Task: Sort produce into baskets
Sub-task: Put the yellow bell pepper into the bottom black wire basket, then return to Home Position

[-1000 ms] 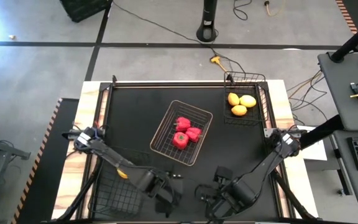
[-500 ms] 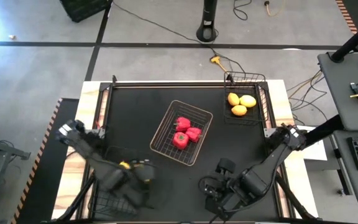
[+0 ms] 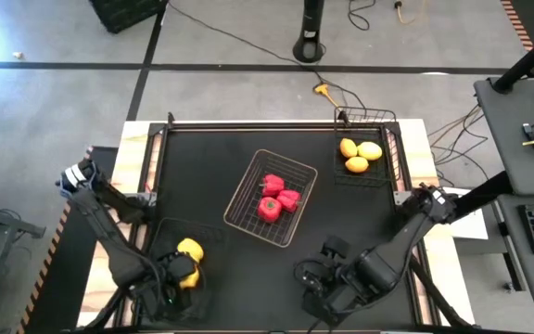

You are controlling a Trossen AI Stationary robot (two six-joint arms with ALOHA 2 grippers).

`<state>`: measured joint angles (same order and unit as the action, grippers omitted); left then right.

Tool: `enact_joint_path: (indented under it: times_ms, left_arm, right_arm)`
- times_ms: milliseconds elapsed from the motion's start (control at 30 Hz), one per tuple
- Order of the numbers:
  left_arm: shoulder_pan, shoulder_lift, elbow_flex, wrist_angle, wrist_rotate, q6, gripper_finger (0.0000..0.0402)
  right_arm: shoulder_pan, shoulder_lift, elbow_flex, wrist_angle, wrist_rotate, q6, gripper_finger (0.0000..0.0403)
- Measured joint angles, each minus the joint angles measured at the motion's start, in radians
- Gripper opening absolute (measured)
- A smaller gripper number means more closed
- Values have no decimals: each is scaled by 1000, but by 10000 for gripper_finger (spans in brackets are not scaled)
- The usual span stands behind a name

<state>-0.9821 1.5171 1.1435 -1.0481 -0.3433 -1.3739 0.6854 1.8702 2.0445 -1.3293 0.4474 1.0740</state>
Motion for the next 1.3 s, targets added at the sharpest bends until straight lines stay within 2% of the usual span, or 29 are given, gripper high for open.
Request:
enact_joint_path:
  times_ms: [167, 300, 533, 633, 800, 900, 1033, 1167, 1267, 1300]
  left_arm:
    - [-3, 2, -135, 174, 30, -5, 322]
    - [-3, 2, -171, 196, 42, -20, 343]
    - [-8, 0, -172, 196, 76, -24, 394]
    - [-20, -11, -150, 192, 93, -7, 392]
    - [-27, -52, -26, 104, 75, 64, 385]
    - [-27, -98, 66, 22, -44, 112, 385]
    - [5, -185, 148, -9, -249, 155, 385]
    - [55, -281, 168, 110, -385, 284, 385]
    - [108, -343, 129, 302, -400, 443, 385]
    - [127, -360, 107, 383, -400, 501, 385]
  right_arm:
    - [-63, 0, 0, 80, -3, -77, 370]
    - [-137, 0, 0, 124, -50, -140, 370]
    - [-255, 1, 0, 124, -55, -235, 370]
    - [-288, -3, 0, 124, -56, -275, 370]
    - [-332, -51, 0, 123, -59, -346, 353]
    - [-355, -96, 0, 107, -55, -421, 317]
    - [-380, -153, 0, 84, -43, -525, 237]
    - [-375, -222, -12, 91, 9, -645, 126]
    - [-368, -291, -65, 126, -2, -689, 38]
    - [-363, -318, -91, 152, -3, -698, 25]
